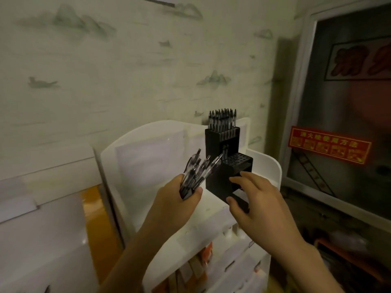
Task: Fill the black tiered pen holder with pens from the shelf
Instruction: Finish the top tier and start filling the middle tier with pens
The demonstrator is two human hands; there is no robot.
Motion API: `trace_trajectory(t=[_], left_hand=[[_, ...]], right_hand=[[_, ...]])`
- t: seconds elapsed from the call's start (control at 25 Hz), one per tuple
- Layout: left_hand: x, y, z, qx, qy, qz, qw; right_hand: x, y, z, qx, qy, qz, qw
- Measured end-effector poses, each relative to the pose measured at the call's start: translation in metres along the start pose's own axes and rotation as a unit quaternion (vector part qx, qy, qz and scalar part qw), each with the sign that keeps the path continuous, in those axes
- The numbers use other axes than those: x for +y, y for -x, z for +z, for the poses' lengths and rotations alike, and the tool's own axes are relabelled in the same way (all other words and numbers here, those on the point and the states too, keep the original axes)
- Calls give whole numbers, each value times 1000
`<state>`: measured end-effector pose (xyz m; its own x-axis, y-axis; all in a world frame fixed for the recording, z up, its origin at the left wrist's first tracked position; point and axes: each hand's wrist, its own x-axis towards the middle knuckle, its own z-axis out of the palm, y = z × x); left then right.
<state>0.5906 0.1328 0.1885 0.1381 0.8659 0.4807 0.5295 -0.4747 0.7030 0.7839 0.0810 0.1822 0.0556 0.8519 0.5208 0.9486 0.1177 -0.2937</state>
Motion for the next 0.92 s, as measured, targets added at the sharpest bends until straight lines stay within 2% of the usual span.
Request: trace_trajectory(t=[0.16,0.4,0.72,0.84,0.92], left_hand=[[10,-25,43,-19,-6,0,1000],[-7,-89,109,-37,16,-3,999],[-36,-214,170,-32,16,-14,999],[-45,-237,187,-41,39,-41,998],[-50,-248,199,-46,32,-55,997]], right_hand=[[41,-13,1,-2,-11,9,1000],[103,-64,29,2,-43,3,999],[167,-196,75,7,-51,-38,998],[183,-227,91,-2,-161,-26,987],[191,-249,99,7,-318,-1,948]])
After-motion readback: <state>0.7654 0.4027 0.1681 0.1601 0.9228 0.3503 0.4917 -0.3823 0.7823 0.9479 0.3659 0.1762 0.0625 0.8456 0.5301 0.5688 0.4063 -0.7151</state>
